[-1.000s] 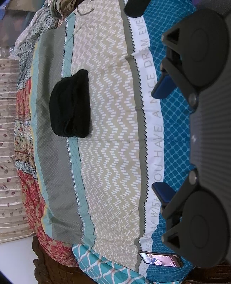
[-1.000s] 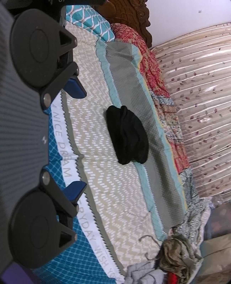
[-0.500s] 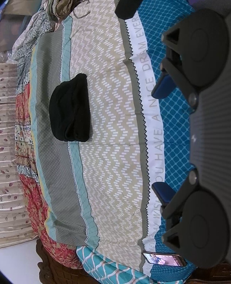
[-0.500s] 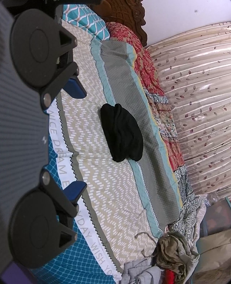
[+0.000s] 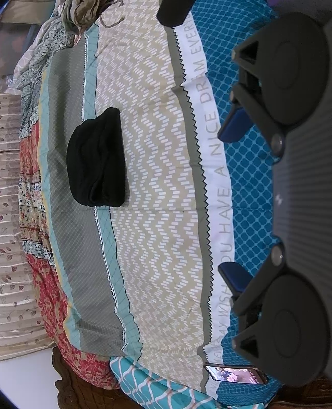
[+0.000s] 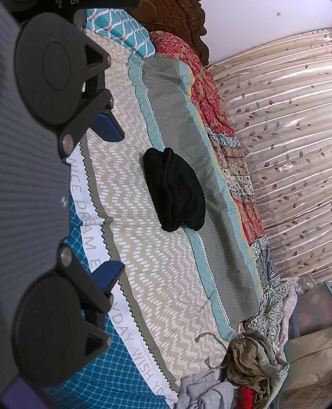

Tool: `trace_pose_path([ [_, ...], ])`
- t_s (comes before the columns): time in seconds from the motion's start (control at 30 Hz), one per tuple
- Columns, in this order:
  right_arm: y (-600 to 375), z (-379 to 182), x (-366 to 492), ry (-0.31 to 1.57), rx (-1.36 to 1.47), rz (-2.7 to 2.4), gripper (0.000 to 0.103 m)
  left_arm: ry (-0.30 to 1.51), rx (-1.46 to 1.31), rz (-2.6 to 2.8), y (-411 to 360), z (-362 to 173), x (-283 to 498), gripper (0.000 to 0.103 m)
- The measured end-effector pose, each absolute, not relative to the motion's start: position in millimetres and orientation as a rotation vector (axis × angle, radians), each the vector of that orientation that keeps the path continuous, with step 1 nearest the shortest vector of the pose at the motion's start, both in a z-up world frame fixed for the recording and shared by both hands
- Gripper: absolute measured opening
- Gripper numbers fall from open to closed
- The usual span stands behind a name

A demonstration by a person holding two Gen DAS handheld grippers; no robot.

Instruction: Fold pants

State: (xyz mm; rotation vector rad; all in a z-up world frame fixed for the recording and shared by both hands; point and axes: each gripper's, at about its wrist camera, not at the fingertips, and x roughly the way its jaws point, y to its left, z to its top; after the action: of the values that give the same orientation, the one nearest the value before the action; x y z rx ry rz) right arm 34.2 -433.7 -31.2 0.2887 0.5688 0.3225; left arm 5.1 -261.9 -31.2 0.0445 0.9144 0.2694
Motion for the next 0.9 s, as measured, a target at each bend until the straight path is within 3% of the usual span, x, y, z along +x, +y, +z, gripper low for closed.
trace_pose_path([
  [0.9, -430, -37, 33, 0.590, 0.289, 0.310, 0.100, 0.986, 0.038, 0.249, -264, -46, 9, 0.103],
])
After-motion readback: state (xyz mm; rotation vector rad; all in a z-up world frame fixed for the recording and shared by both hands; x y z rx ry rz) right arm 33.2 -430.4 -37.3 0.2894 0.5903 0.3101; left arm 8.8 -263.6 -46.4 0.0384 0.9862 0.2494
